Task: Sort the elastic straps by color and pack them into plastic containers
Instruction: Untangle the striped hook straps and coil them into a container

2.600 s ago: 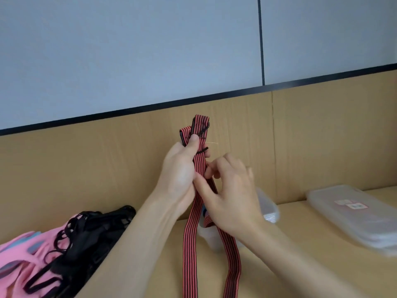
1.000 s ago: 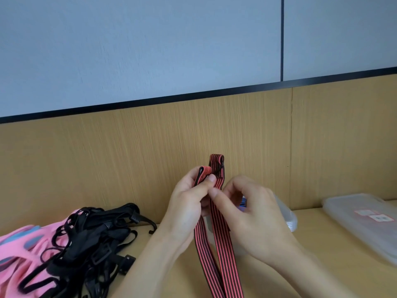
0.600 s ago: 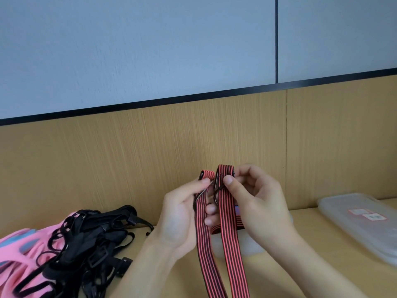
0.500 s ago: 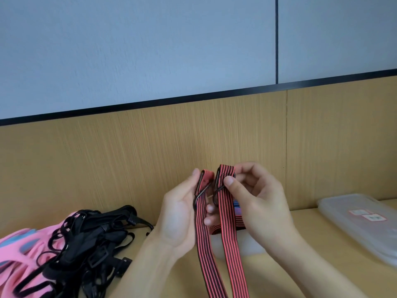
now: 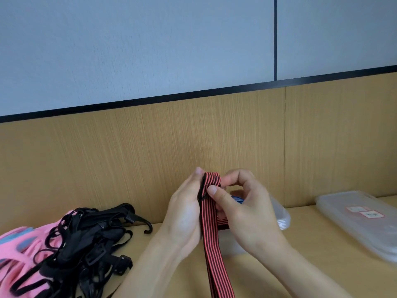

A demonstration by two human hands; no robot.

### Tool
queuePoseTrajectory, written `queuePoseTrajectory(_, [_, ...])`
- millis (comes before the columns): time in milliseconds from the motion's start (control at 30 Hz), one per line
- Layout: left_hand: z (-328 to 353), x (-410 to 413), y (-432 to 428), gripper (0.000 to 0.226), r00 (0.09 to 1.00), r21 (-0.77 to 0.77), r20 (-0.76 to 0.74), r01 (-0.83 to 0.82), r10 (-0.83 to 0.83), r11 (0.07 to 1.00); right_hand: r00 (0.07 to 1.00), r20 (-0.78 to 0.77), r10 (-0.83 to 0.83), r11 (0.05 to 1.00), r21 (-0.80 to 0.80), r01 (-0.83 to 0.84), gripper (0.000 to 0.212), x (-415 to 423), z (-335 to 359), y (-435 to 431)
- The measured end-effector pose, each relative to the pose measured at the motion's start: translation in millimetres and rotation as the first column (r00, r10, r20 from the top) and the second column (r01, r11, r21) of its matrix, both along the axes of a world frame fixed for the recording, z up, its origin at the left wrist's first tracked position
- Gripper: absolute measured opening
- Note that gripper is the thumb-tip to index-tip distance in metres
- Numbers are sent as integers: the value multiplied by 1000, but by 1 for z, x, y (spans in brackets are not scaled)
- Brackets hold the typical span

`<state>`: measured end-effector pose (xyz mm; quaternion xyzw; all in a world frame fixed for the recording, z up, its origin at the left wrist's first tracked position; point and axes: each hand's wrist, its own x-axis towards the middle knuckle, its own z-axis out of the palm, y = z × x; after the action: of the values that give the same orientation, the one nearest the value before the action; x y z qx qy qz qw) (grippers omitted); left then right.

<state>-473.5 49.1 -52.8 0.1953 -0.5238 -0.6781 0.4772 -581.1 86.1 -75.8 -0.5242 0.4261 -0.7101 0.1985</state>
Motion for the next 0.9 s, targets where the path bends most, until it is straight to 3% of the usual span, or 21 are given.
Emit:
queuePoseTrajectory(133, [0,-1,1,49,997,-73,61,-39,43,997,988,83,132,991,7,-133,34,4,-1,3])
queuePoseTrajectory(200, [0,0,0,52,994,-111,100,-36,47,993,994,39,106,994,-5,-106,39,4,0,6])
queuePoseTrajectory(300, [-2,-1,1,60,988,-136,150,-2,23,991,996,-16,89,996,-24,-90,27,2,2,9])
queuePoseTrajectory(400, [-2,1,1,61,979,-142,195,91,-63,986,992,73,100,995,-11,-99,22,-2,6,9])
queuePoseTrajectory(533, [-3,4,-4,46,953,-129,217,245,-213,961,988,104,-117,992,-45,122,20,-18,16,5])
queuePoseTrajectory(633, [-5,6,-8,33,913,-165,331,306,-240,938,974,139,-179,981,-53,188,23,-29,20,2])
queuePoseTrajectory(700, [-4,10,-10,23,885,-203,393,347,-249,916,978,166,-125,990,-46,135,23,-30,21,3])
queuePoseTrajectory(767, [-2,13,-12,27,877,-227,401,375,-265,899,982,179,-65,996,-40,73,23,-32,22,4])
queuePoseTrajectory(900, [2,15,-12,27,904,-198,276,387,-327,901,963,258,75,996,23,-83,26,-37,22,3])
